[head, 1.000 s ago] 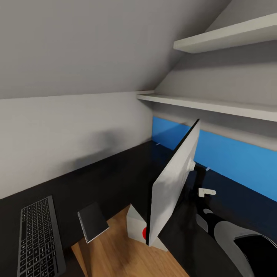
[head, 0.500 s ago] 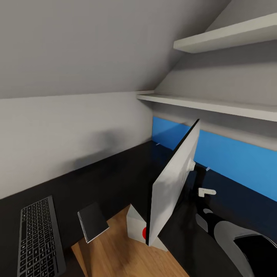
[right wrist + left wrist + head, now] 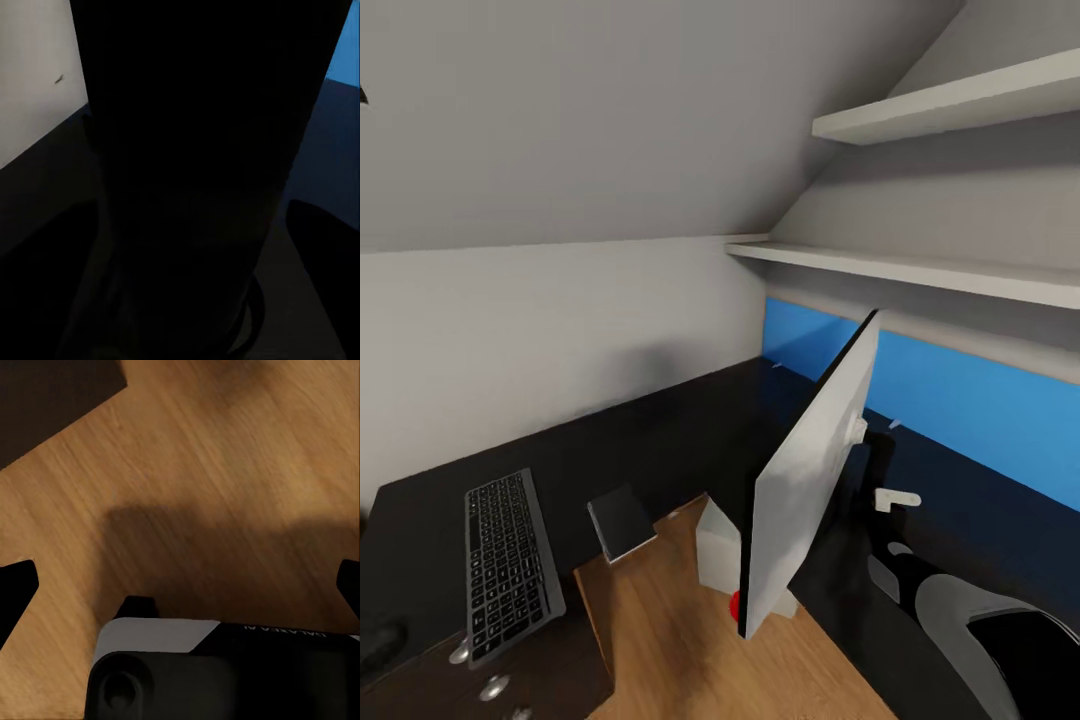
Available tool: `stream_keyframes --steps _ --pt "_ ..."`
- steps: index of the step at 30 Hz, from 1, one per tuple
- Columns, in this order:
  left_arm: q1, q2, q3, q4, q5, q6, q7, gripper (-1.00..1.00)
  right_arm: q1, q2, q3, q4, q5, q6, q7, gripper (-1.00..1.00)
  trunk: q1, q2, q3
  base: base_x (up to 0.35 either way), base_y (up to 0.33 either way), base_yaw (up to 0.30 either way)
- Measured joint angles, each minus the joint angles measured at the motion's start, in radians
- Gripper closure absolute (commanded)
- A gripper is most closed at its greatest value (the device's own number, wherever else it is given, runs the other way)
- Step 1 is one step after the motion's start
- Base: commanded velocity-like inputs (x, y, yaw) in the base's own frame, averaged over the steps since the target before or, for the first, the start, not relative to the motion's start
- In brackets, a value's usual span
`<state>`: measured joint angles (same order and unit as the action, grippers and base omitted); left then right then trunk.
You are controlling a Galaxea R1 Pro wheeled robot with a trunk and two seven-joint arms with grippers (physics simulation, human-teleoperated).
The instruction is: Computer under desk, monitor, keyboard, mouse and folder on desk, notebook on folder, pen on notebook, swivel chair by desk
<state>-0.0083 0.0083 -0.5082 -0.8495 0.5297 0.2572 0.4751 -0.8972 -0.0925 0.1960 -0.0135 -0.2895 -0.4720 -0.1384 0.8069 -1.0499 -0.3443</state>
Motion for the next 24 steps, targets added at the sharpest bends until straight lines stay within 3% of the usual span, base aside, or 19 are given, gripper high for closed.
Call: stream_keyframes --steps 24 --pt "0.0 0.0 0.002 0.0 0.0 0.0 0.0 -1.0 0.0 0.002 0.007 0.002 -0.005 -0.002 0.002 1.0 0.0 0.0 0.0 -0.239 -0.238 0.274"
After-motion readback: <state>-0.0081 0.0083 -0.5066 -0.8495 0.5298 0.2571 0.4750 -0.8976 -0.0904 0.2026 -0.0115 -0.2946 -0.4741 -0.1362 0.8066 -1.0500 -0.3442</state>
